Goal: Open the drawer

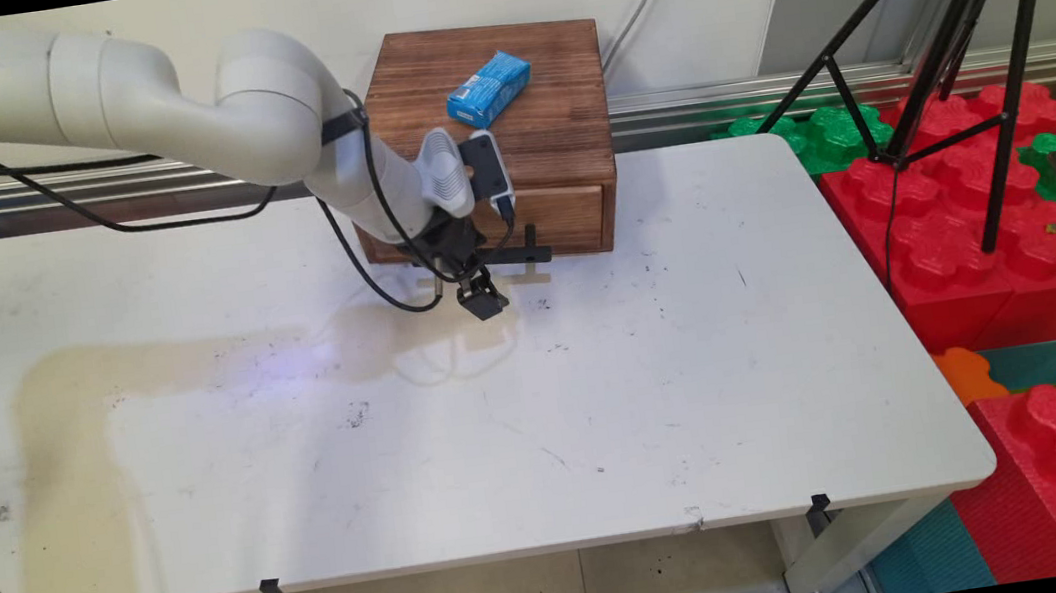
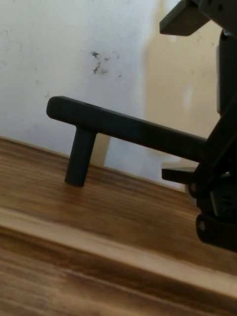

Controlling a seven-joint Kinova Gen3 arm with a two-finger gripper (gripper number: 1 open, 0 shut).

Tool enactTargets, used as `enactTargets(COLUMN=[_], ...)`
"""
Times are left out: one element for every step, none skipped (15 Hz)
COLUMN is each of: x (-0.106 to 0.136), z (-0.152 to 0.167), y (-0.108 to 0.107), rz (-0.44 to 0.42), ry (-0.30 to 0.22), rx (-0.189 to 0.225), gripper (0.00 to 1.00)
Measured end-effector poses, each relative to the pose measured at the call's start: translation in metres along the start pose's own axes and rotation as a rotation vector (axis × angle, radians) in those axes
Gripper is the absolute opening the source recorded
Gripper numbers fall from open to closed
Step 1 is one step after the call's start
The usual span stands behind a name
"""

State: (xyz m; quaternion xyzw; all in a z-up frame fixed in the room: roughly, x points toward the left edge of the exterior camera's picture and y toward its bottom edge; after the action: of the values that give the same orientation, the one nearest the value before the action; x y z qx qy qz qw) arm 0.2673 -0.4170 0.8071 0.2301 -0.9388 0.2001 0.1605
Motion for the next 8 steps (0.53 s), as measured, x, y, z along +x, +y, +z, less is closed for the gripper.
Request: enactTargets(x=[-0.0003,-0.0004,-0.0006,-0.0008,-0.0007,-0.0004,-0.0004,-0.0002], z=[0.0029,0.0045,0.0066,0.0077,0.0092,0.0103,0.0105,0.0102], y=[0.0006,0.0011,0.0019,0.0026,0.0043,0.0068,0.0080,0.0103], rz=[-0.004,-0.007,-0.012,-0.015,-0.020,-0.026,-0.029,-0.034], ry=[-0.001,-0.002,-0.004,-0.005,-0.007,-0.010,-0.011,-0.014], rx=[-0.004,-0.007,-0.010,-0.013,-0.018,-0.024,-0.026,-0.029], gripper=[1.00,1.00,1.00,1.00,1.00,1.00,1.00,1.00])
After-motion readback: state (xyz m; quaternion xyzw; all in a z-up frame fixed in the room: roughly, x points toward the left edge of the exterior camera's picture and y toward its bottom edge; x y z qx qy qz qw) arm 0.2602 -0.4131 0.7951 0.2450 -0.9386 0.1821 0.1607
